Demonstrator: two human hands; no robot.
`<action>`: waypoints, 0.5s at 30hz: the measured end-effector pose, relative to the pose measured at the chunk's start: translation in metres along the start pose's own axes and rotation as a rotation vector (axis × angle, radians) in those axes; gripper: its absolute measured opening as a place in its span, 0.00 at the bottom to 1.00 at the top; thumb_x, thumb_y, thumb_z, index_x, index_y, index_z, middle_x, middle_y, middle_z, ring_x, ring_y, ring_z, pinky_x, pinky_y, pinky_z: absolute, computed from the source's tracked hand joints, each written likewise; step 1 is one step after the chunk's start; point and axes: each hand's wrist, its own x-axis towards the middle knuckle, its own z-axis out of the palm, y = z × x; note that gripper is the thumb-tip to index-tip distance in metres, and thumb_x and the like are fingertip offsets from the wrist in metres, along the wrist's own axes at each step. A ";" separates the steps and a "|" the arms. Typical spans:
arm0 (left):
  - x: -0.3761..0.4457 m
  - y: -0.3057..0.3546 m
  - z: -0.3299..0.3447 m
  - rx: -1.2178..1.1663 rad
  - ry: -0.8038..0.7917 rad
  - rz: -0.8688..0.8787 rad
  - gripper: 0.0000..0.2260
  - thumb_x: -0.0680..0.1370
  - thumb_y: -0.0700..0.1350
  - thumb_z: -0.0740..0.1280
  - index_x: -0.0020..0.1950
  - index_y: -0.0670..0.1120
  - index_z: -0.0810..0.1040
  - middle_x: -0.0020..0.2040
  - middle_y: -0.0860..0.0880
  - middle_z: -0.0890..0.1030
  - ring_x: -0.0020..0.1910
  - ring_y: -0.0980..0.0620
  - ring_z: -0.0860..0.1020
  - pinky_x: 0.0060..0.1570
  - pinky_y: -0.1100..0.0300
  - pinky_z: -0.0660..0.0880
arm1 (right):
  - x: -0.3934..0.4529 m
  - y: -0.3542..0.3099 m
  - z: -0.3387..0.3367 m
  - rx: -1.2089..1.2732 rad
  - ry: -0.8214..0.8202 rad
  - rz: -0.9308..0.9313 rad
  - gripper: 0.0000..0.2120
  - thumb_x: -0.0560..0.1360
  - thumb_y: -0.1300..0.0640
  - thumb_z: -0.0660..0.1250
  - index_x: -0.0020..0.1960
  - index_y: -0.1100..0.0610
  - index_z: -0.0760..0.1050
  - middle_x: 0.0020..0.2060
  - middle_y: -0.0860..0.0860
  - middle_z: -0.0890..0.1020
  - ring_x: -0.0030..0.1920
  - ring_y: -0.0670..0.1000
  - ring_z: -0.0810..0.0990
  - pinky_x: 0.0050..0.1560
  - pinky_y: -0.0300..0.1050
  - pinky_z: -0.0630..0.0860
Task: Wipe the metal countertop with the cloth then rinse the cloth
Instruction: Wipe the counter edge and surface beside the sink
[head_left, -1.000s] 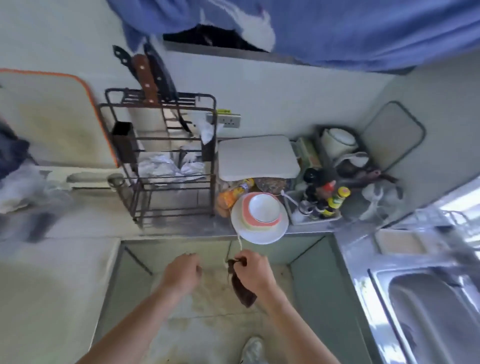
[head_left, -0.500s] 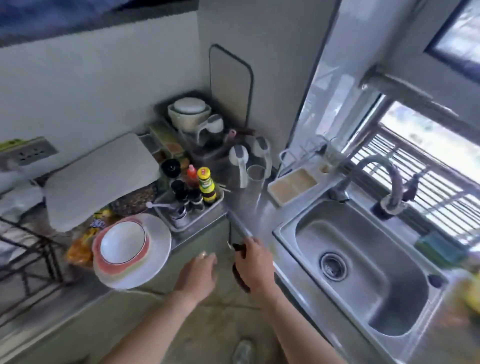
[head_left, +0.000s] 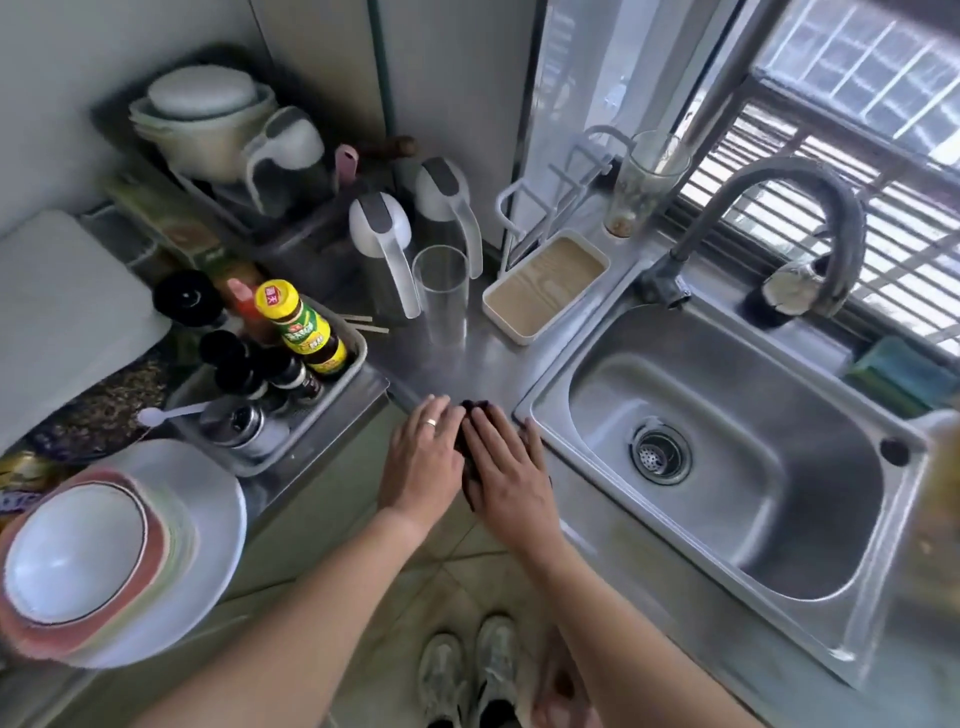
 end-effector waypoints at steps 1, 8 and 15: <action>0.001 0.000 0.004 0.002 0.004 0.019 0.21 0.73 0.37 0.68 0.67 0.44 0.78 0.70 0.43 0.76 0.72 0.42 0.72 0.65 0.46 0.73 | -0.010 0.007 0.001 -0.016 0.015 0.002 0.26 0.83 0.51 0.59 0.79 0.55 0.65 0.80 0.51 0.65 0.82 0.53 0.57 0.79 0.65 0.57; -0.013 0.021 0.023 0.009 -0.015 0.074 0.19 0.73 0.39 0.66 0.63 0.42 0.78 0.68 0.41 0.77 0.70 0.41 0.73 0.67 0.43 0.69 | -0.119 0.044 -0.020 -0.114 0.048 0.220 0.30 0.79 0.56 0.61 0.81 0.55 0.61 0.82 0.49 0.59 0.82 0.53 0.55 0.78 0.70 0.54; -0.021 0.056 0.044 -0.020 -0.039 0.131 0.19 0.72 0.41 0.61 0.62 0.42 0.76 0.66 0.39 0.77 0.69 0.39 0.72 0.67 0.43 0.69 | -0.213 0.070 -0.055 -0.260 -0.006 0.428 0.28 0.79 0.57 0.58 0.79 0.60 0.65 0.81 0.52 0.62 0.82 0.55 0.58 0.77 0.65 0.59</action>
